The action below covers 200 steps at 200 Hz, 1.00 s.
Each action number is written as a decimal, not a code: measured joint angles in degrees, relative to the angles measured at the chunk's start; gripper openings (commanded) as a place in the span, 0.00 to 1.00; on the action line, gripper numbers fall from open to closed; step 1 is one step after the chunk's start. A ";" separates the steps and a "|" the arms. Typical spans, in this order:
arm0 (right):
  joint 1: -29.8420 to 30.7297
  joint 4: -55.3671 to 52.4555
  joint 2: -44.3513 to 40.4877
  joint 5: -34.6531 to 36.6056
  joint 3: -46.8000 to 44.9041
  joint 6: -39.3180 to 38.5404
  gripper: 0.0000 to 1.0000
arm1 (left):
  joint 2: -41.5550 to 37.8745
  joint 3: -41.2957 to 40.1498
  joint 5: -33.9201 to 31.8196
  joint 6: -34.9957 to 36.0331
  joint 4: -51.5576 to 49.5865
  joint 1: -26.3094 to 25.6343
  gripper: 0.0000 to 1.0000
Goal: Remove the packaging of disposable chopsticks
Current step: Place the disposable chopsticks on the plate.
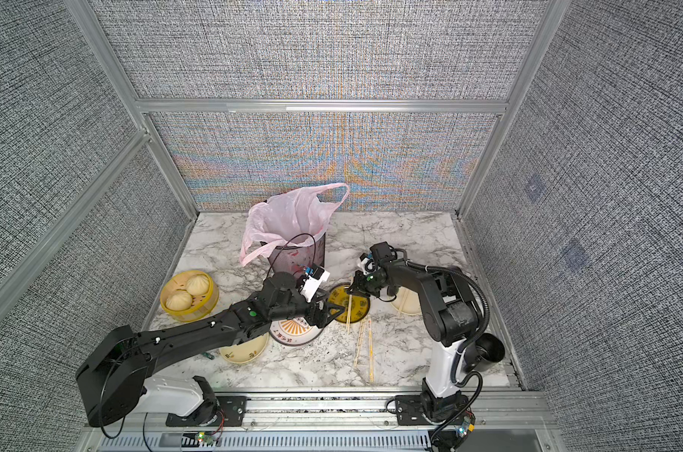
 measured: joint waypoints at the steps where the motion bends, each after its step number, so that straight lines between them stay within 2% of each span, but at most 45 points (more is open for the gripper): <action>1: -0.02 0.00 0.00 -0.02 0.00 0.04 0.11 | 0.02 0.02 0.00 0.00 0.00 0.00 0.84; 11: -0.20 0.07 -0.02 -0.04 0.00 0.09 0.16 | 0.22 0.15 0.00 0.00 0.02 0.00 0.84; 41: -0.22 0.04 -0.07 0.00 0.00 0.04 0.20 | 0.50 0.13 0.00 0.00 0.09 -0.04 0.84; 88: -0.22 0.02 -0.09 0.00 0.02 -0.15 0.21 | -0.44 -0.70 0.02 0.02 0.92 -0.11 0.84; 129: 0.66 -0.57 -0.11 0.59 0.33 -0.61 0.21 | -1.40 -1.27 -0.04 0.04 1.33 -0.11 0.84; 200: 1.97 -3.04 0.02 3.32 1.62 -2.10 0.13 | -1.70 -1.60 -0.96 0.26 1.70 -0.15 0.83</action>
